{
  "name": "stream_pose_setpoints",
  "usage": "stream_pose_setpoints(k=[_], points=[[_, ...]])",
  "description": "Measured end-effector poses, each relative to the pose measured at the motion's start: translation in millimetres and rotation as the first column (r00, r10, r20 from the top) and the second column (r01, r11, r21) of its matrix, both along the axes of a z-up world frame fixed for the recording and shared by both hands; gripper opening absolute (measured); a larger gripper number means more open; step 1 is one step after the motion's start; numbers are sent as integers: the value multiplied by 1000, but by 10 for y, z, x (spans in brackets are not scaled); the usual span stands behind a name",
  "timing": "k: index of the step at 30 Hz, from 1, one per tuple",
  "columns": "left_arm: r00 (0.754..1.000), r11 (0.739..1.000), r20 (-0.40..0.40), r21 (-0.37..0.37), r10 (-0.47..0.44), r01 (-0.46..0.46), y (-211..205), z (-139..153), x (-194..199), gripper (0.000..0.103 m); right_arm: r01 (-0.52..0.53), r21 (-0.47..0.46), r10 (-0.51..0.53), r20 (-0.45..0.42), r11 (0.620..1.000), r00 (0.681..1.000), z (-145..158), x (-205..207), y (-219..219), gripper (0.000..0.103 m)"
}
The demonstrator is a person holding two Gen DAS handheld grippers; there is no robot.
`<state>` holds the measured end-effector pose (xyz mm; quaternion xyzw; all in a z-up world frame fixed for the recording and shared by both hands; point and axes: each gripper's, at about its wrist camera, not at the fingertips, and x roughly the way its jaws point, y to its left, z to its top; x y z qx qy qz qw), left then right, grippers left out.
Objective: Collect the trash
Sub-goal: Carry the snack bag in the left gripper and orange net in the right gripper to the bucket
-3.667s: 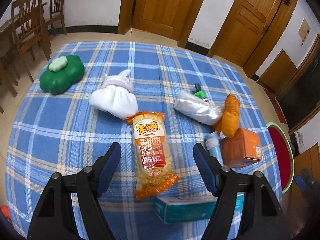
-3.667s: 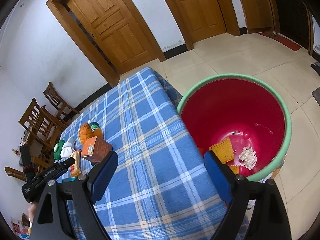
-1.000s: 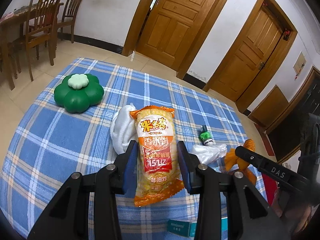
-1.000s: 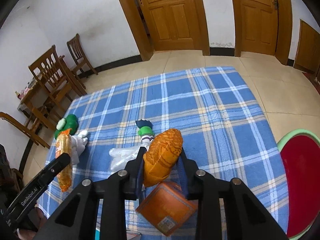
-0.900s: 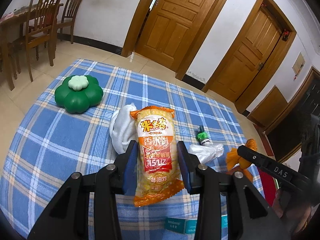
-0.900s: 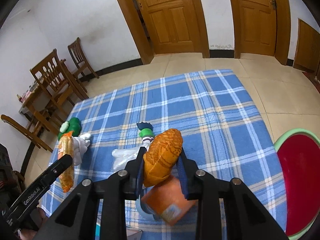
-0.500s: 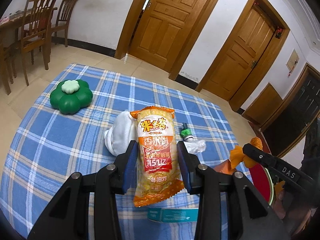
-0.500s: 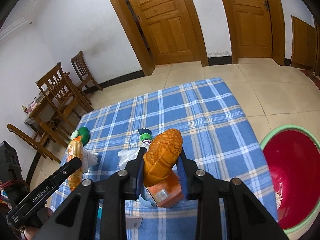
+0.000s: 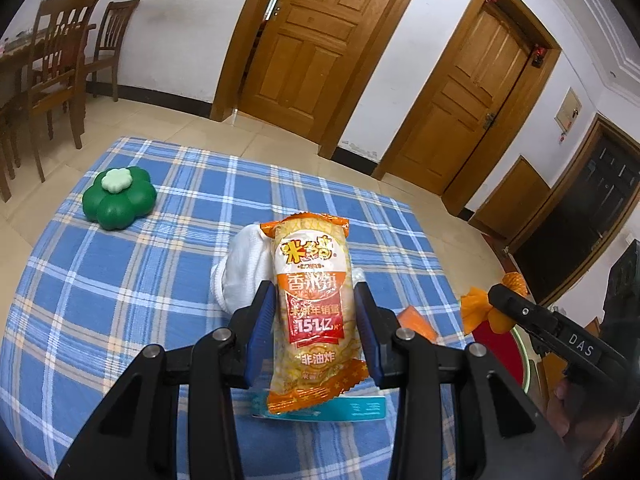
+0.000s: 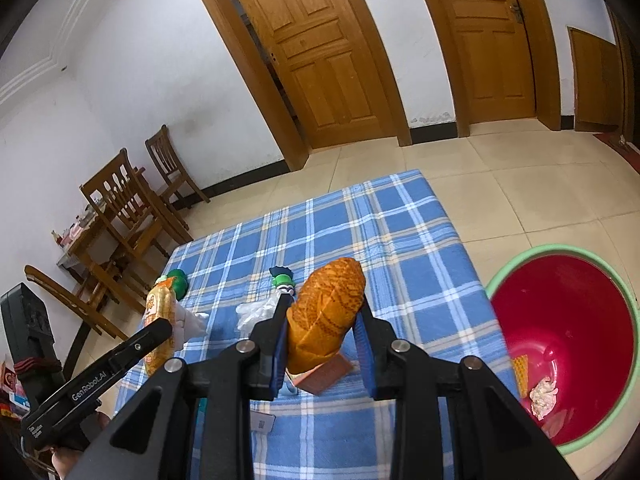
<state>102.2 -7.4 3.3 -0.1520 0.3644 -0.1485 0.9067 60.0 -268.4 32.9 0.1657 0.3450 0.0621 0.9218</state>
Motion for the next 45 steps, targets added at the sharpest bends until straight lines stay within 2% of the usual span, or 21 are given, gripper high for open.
stream_pose_setpoints(k=[14,23,33,45], points=[[995,995,10,-6,-98,98,-394,164,-169,40,80,69,-84,60,994,995,141,-407,-443,32],[986,986,15,18,-166,166,-709,247,-265,40,157,103,-165,73,982,984,139,-654,-783,32],[965,963,3,51,-264,263,-1184,284,-306,40,259,149,-266,29,954,964,-22,-856,-1202,32],[921,917,-40,93,-387,389,-1830,211,-288,40,374,159,-370,-53,914,928,-340,-989,-1666,33]])
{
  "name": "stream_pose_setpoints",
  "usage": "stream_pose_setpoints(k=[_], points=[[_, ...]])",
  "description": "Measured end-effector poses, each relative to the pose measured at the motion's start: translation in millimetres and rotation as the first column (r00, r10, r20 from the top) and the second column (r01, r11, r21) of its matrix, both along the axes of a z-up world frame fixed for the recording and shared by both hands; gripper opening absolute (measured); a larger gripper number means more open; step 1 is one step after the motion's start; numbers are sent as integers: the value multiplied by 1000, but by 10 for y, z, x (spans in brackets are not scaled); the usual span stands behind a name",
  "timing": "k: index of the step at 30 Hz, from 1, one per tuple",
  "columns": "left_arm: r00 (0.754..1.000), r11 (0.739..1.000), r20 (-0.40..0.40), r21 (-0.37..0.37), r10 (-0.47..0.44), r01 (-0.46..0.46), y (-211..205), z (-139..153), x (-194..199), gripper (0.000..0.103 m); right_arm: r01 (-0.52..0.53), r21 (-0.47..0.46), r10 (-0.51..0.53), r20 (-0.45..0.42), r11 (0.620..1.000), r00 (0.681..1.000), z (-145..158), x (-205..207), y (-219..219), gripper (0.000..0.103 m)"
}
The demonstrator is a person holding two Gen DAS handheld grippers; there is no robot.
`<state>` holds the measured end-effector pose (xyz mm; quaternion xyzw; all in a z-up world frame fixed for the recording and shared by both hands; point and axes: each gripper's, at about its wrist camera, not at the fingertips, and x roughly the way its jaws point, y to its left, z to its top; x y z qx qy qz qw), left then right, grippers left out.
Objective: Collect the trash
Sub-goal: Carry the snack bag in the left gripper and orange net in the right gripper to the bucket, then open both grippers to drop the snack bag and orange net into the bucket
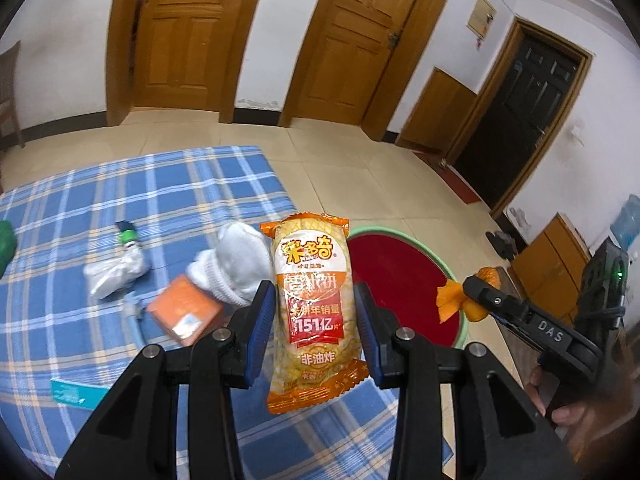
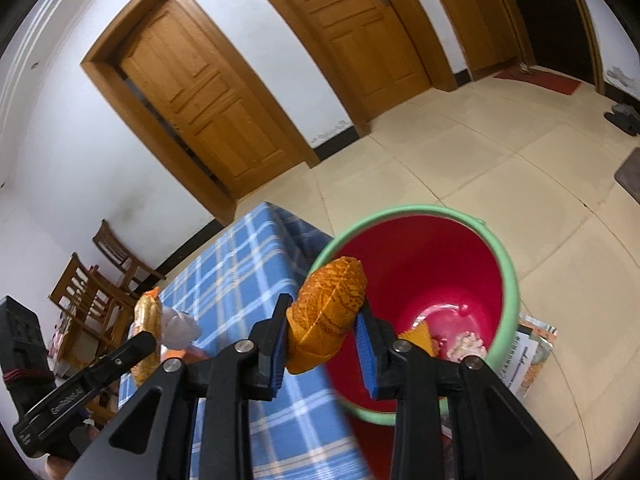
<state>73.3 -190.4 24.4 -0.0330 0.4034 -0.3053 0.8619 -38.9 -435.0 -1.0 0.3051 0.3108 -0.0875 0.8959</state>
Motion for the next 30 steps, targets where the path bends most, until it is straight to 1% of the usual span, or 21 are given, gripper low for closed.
stream_pose_setpoints(k=[7,16,30], points=[[998,998,-32,25,-54,55,-303,-119,33,40,27,4,-27,-37,1000,999,-170,-30,-185,35],[994,993,-39,57,-97,99,-596,-216,54,40,56,29,-53,-74,998,996,-345,-58,-330,36],[987,987,-73,63,-143,148,-921,-372,94,40,77,46,-73,-79,996,994,-417,-76,-444,37]])
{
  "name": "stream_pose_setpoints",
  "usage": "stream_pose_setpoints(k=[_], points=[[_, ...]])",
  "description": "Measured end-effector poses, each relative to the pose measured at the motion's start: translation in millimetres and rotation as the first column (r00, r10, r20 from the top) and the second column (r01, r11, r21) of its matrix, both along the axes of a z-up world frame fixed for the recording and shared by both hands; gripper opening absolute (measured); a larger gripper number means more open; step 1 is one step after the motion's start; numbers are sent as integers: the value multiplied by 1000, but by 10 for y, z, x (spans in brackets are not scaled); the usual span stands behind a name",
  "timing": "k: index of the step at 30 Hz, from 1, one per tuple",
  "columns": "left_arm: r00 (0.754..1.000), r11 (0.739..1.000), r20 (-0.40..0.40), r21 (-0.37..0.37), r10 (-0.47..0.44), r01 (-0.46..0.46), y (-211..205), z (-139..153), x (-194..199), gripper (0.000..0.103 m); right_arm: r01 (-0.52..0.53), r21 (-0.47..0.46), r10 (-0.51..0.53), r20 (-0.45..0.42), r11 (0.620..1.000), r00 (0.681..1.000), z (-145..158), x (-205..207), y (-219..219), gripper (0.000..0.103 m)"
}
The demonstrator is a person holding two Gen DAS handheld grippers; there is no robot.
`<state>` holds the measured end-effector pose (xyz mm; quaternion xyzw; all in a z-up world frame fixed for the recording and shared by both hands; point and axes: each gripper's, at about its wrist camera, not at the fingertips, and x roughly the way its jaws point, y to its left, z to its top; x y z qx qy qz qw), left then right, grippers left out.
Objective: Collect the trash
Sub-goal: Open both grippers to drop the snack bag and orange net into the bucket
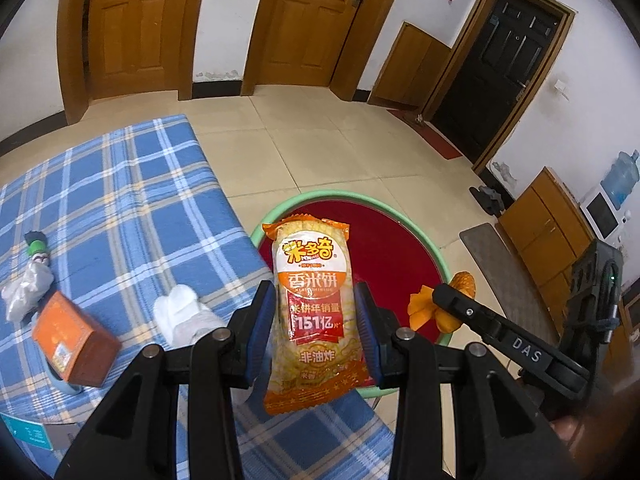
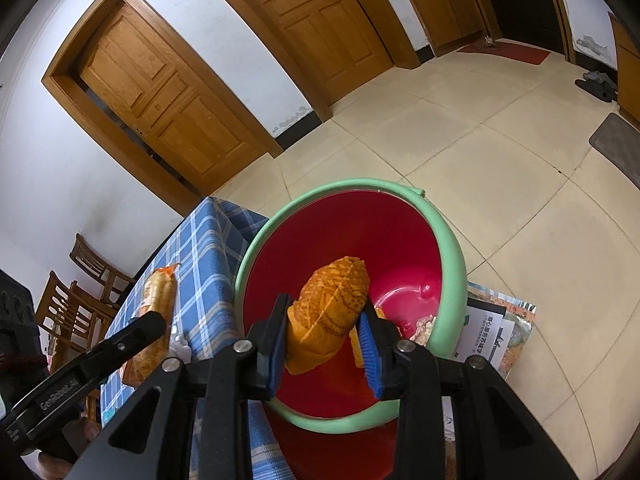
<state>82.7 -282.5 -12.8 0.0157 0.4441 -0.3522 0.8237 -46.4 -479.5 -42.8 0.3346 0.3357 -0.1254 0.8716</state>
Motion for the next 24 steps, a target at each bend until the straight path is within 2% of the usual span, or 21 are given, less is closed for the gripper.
stream_pose_setpoints(k=[5,8,10,12,14,24], points=[[1000,1000,-20,22,-17,17,-144,-110,33,40,14,15,-14,-4,1000,1000,-29,-18,-56,37],[999,999,-26,31,-30,31,-219,-160,42,40,26,26,-25,-4,999,1000,-42,-39,-90,40],[999,999,-24,35,-34,35,-259,-173,41,40,30,32,-30,-1,999,1000,-39,-50,-112,47],[999,999,-24,37,-36,37,-290,-174,46,44,35,39,-36,6,999,999,-38,-69,-135,52],[999,999,-21,28,-31,32,-298,-160,44,52,42,41,-42,10,998,999,-33,-85,-154,54],[999,1000,35,31,-3,2,-197,-7,-54,66,59,44,-60,21,997,998,30,-124,-160,70]])
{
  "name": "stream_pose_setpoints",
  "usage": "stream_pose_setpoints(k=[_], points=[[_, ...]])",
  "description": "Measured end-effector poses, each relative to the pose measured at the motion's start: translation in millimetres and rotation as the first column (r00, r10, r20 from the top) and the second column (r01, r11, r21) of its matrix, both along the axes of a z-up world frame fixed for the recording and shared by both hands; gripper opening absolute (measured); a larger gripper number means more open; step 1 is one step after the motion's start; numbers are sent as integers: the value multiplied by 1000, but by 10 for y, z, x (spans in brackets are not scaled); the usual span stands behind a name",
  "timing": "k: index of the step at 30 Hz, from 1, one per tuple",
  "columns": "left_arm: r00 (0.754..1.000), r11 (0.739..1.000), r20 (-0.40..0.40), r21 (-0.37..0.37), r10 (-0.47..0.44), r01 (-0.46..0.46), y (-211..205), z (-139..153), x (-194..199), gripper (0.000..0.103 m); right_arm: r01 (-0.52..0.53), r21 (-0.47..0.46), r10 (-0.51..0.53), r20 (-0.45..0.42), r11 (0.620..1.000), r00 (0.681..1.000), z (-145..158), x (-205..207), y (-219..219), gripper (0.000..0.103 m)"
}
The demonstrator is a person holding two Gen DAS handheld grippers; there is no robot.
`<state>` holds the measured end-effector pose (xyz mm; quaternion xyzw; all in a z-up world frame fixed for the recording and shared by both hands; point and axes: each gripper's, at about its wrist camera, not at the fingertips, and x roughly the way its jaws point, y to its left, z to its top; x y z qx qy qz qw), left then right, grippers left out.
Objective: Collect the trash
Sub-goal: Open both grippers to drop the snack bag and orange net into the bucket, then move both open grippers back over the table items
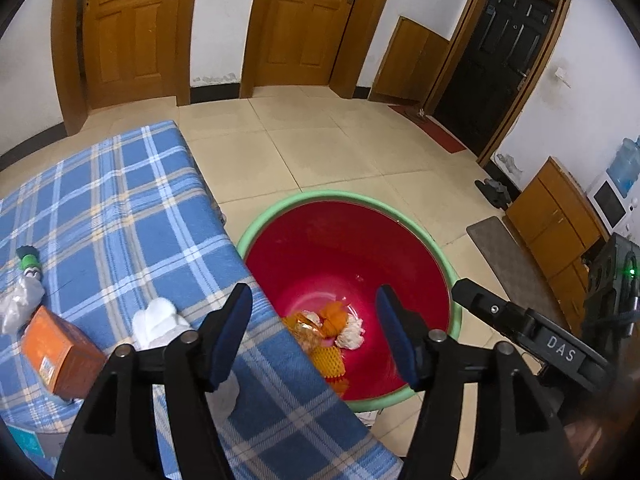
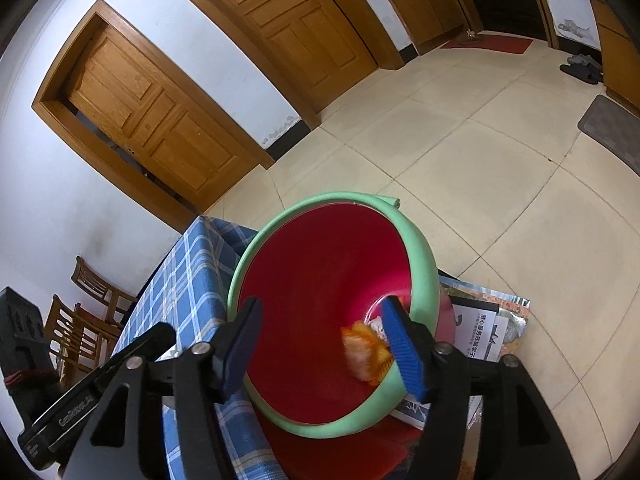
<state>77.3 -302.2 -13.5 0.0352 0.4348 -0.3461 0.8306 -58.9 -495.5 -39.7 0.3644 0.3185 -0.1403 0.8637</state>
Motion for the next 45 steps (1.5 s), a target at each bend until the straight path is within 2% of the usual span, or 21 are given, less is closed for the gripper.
stream_pose_setpoints(k=[9,13,16,23,29,39,45], points=[[997,996,-6,-24,83,-83,376,102,-128,70,-32,-14,32,18,999,999,116,12,129,75],[989,988,-18,-38,146,-147,613,134,-144,71,-55,-22,56,25,998,998,179,25,235,78],[980,980,-32,-46,194,-195,805,136,-153,75,-75,-33,76,34,997,996,233,37,322,79],[957,958,-80,-48,278,-282,1241,25,-167,75,-117,-56,119,51,992,992,346,45,495,79],[945,948,-102,-33,311,-316,1532,-103,-218,75,-137,-68,141,55,988,988,396,67,590,79],[913,924,-153,-8,377,-383,1813,-348,-123,75,-173,-83,178,48,981,983,417,101,744,79],[898,908,-148,13,415,-418,2024,-383,-148,75,-185,-77,189,41,980,981,391,115,775,79]])
